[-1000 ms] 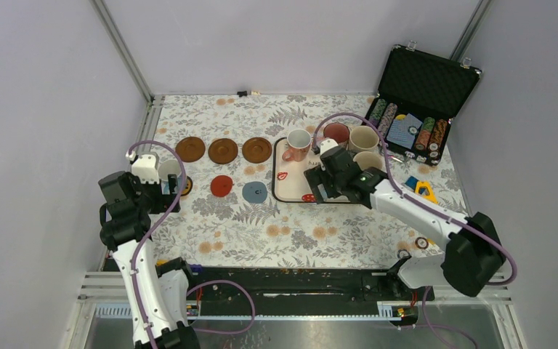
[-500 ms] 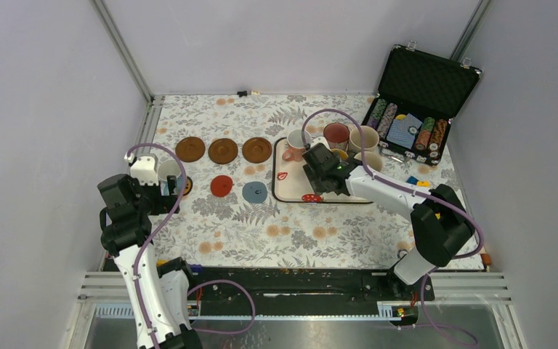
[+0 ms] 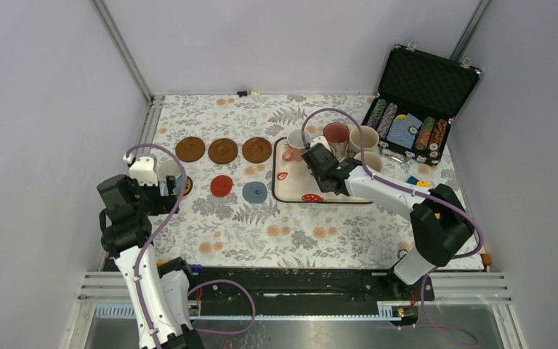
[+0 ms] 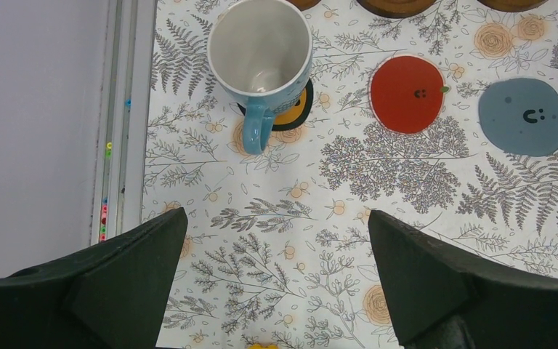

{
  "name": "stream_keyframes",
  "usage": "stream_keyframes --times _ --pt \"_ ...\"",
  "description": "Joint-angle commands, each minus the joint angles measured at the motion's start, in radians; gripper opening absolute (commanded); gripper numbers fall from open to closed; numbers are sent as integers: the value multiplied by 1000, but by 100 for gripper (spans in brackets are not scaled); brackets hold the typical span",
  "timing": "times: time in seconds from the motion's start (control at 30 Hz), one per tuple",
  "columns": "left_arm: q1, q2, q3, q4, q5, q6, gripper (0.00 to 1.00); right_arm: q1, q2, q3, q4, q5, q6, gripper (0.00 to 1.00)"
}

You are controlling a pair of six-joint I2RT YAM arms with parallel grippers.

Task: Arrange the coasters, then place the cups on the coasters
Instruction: Pick up the cup from the tray.

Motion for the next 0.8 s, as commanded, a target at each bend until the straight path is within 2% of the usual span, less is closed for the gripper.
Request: stream_keyframes --times 0.0,0.2,0.33,0.4,0.5,0.57,0.63,0.77 --pt "11 -10 -1 45 14 -2 99 3 -48 18 -19 0 24 14" --pt "26 -16 -3 45 20 -1 99 3 -216 -92 41 -207 15 14" --pt "35 -19 -3 46 24 1 99 2 -245 -121 54 -282 -9 17" --pt "41 -21 -1 43 30 2 99 1 -243 -134 68 -302 -17 23" --pt "52 -24 -2 39 43 6 99 -2 -236 -142 82 -270 -26 43" --pt "61 -26 1 37 50 9 99 -4 -216 -126 76 -220 -34 53" --pt "70 -27 -1 33 56 12 99 -10 -189 -103 58 -185 -38 57" --pt "83 -30 -1 30 68 15 99 -24 -124 -46 10 -165 -39 59"
